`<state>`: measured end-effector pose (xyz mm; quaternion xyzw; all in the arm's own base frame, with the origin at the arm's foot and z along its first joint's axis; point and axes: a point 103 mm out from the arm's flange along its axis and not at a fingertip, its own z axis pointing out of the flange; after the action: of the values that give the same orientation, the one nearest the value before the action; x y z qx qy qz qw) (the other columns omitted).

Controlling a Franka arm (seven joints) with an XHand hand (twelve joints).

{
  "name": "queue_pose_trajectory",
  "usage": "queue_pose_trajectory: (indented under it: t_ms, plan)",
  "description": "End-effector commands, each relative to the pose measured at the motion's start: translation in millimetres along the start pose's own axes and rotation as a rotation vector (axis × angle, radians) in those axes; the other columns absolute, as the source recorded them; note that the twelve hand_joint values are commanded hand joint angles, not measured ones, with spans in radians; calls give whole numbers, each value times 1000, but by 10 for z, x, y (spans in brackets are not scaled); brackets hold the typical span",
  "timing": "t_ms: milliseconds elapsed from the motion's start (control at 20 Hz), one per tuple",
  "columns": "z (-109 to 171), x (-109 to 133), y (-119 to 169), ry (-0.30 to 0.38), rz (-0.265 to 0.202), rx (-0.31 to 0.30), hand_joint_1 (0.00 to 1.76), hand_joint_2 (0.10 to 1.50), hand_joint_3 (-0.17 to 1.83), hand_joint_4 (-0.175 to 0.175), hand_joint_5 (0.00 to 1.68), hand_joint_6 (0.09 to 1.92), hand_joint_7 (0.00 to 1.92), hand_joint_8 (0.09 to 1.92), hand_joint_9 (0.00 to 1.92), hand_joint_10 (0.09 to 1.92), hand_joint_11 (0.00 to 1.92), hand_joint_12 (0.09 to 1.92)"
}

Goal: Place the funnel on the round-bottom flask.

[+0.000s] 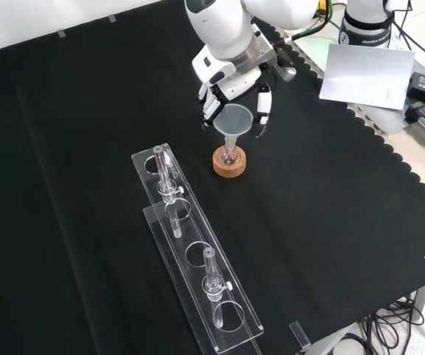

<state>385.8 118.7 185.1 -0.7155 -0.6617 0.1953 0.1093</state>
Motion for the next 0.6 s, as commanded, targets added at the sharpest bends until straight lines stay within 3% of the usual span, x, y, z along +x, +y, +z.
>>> queue_pose_trajectory:
  t_ms: [50, 600]
  plan:
    - [17, 67, 0, -13, -1, -3, 748, 757, 476, -67, 492, 617, 622, 827, 897, 598, 624, 1240]
    - [9, 125, -7, -26, 3, -7, 737, 755, 472, -72, 432, 570, 516, 823, 807, 611, 590, 1252]
